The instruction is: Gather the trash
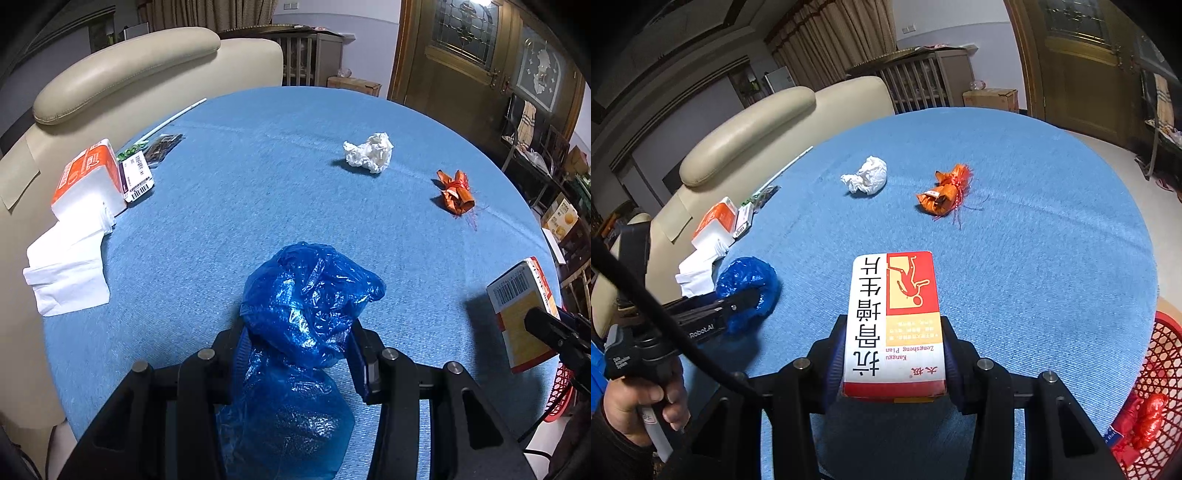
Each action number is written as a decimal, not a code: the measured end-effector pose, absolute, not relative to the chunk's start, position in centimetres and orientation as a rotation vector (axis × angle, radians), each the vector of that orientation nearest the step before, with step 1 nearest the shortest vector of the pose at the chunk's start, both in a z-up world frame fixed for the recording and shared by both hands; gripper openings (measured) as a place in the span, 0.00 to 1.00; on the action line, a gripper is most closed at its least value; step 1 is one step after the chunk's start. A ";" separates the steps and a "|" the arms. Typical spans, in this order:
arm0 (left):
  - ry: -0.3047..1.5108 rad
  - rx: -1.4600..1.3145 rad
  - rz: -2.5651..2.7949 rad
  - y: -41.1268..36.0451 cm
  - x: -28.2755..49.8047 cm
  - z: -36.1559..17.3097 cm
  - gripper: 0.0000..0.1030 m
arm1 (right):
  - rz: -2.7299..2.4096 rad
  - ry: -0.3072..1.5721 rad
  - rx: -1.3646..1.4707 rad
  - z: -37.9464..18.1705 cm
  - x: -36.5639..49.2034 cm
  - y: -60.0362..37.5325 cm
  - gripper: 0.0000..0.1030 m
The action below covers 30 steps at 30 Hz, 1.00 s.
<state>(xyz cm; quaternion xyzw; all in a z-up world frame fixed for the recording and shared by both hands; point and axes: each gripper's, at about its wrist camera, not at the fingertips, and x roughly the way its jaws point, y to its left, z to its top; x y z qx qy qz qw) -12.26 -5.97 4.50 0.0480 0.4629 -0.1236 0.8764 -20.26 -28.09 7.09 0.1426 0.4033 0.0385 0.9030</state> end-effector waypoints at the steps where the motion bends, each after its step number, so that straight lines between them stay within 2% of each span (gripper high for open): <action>1: 0.964 0.097 -0.261 -6.1 -12.3 4.5 0.46 | 0.077 0.832 0.292 7.3 -20.4 -28.1 0.47; 30: 0.925 0.107 -0.302 -9.1 -13.2 6.0 0.46 | 0.040 0.762 0.318 10.4 -22.2 -28.3 0.47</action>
